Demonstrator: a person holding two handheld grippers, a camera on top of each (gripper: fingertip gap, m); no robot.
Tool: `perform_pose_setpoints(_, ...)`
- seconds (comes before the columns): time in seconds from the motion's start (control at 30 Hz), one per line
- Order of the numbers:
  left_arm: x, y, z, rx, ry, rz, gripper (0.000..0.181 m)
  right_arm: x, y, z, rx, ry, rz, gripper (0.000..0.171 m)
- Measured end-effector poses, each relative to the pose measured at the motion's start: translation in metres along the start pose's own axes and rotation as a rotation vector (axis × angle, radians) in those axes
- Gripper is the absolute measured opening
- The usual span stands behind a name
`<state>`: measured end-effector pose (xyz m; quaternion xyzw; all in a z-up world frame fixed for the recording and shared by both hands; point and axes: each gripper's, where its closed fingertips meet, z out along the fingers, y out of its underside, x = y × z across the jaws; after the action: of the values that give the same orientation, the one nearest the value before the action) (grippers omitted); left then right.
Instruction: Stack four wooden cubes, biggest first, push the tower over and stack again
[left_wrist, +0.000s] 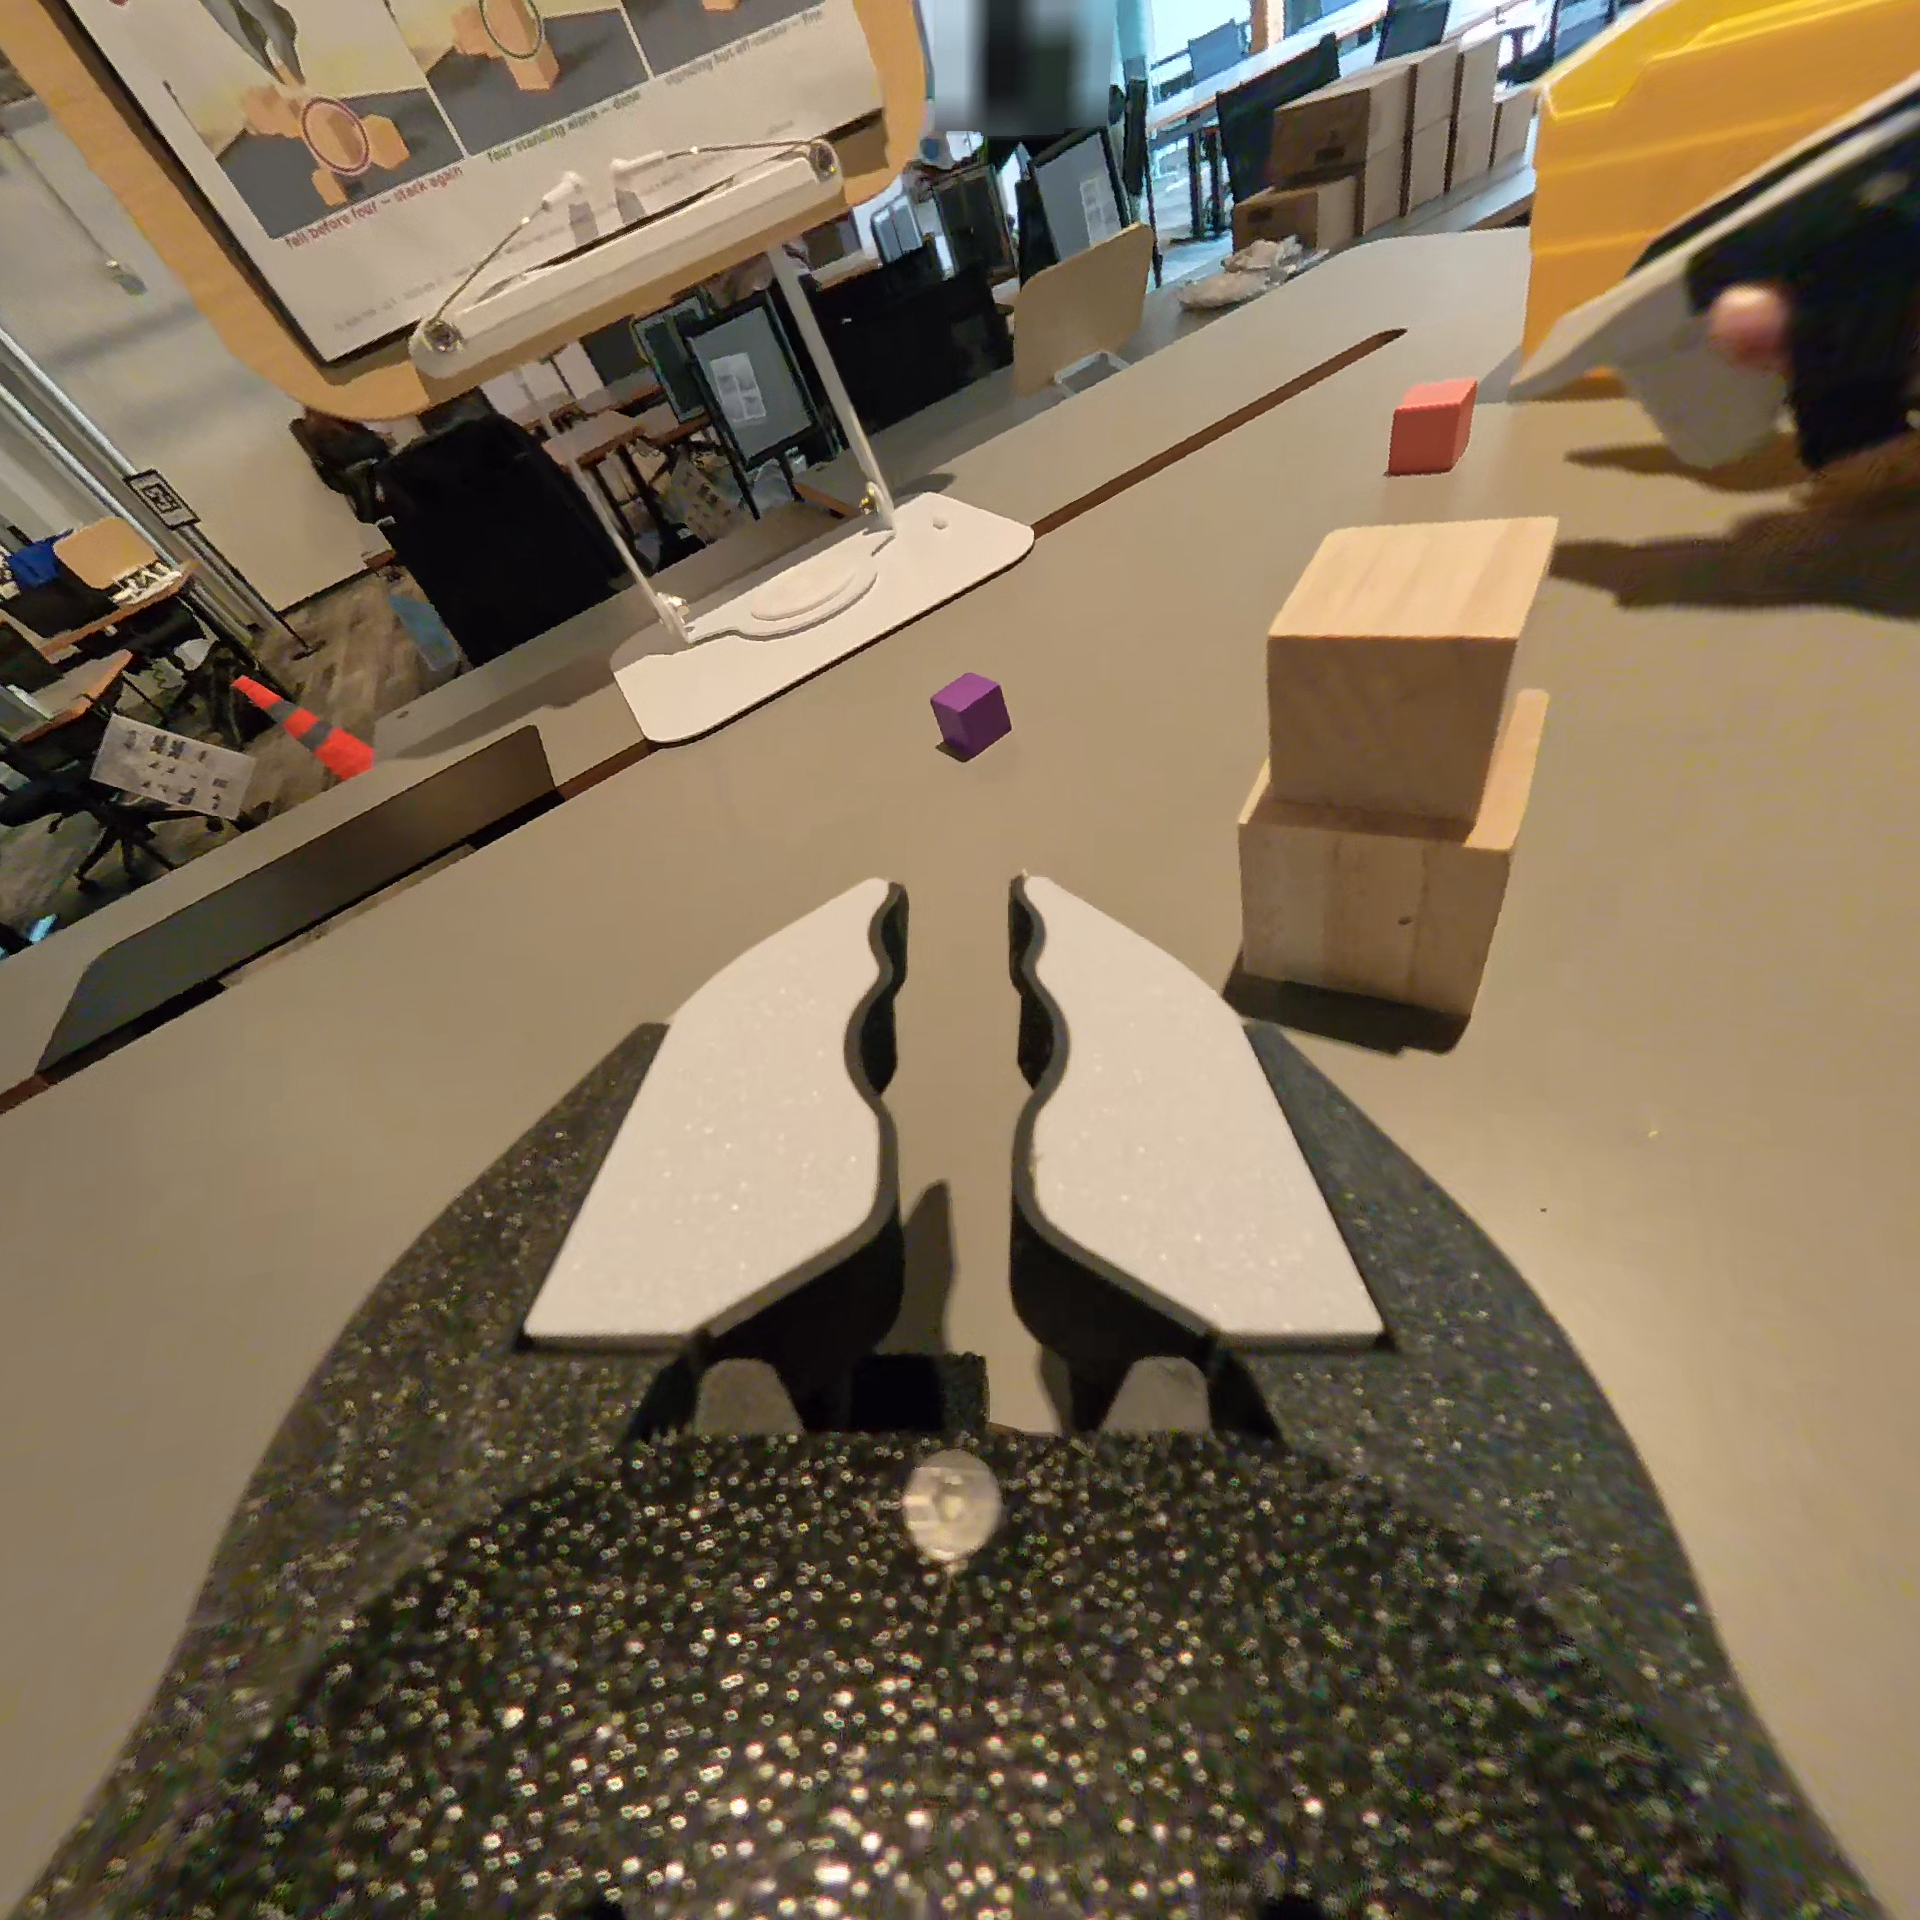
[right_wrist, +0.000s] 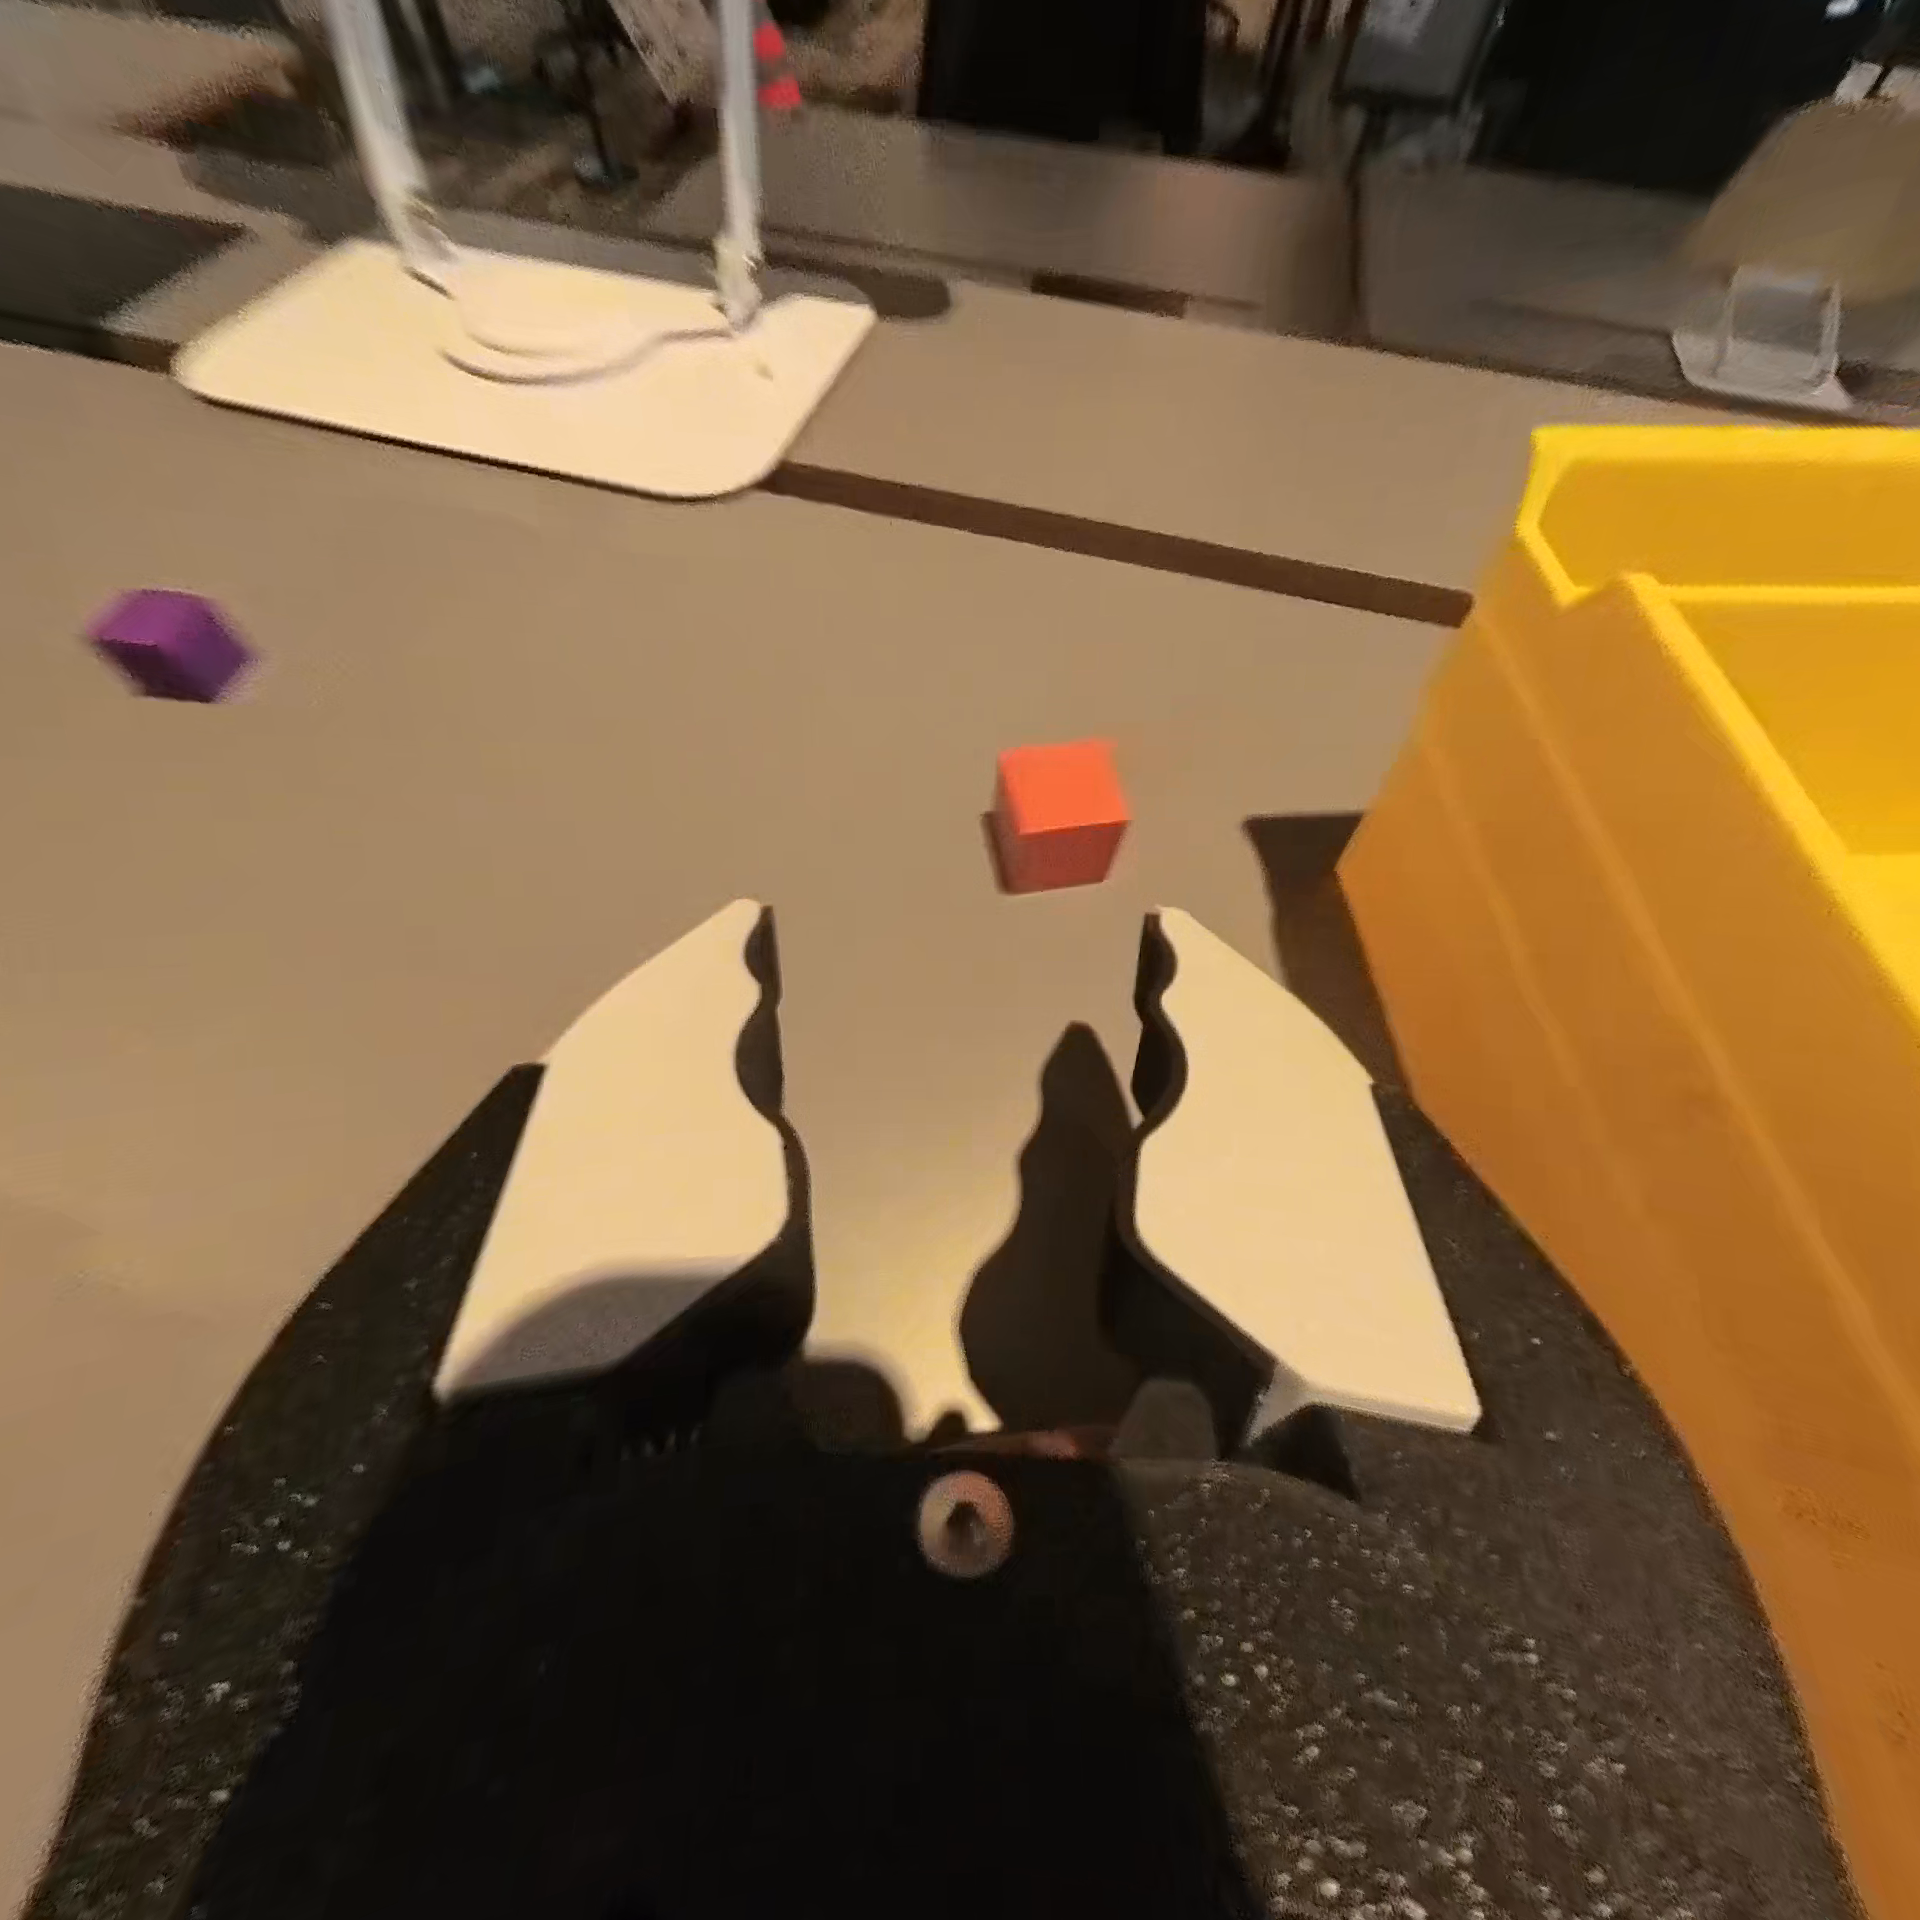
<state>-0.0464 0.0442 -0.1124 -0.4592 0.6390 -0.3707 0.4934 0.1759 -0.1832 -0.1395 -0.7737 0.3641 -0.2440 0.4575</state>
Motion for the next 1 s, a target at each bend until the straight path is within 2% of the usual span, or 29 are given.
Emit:
perform_pose_setpoints(0.2,0.007,-0.002,-0.002,0.019,-0.013,0.079,0.018,0.023,-0.003,0.046,-0.102,0.027,-0.043,0.056)
perform_pose_setpoints(0.47,0.004,-0.007,-0.005,0.06,-0.03,0.082,0.017,0.024,0.013,0.064,-0.267,0.038,-0.081,0.035)
perform_pose_setpoints(0.5,0.001,-0.005,-0.003,0.053,-0.031,0.081,0.017,0.023,0.013,0.064,-0.27,0.035,-0.085,0.03)
perform_pose_setpoints(0.6,-0.008,-0.006,0.009,0.046,-0.01,0.042,0.016,0.018,0.009,0.062,-0.233,0.014,-0.12,0.028)
perform_pose_setpoints(0.73,-0.03,-0.023,0.035,0.076,0.018,-0.032,0.015,0.002,-0.007,0.051,-0.084,-0.066,-0.177,0.028)
perform_pose_setpoints(0.83,-0.034,-0.024,0.053,0.125,0.052,-0.079,0.015,-0.027,-0.023,0.035,0.062,-0.254,-0.175,0.028)
perform_pose_setpoints(0.9,-0.027,-0.021,0.057,0.118,0.106,-0.072,0.016,-0.066,-0.037,0.011,0.158,-0.516,-0.157,0.028)
perform_pose_setpoints(1.0,-0.023,-0.027,0.05,0.175,0.119,-0.039,0.015,-0.126,-0.057,-0.041,0.268,-0.874,-0.312,0.029)
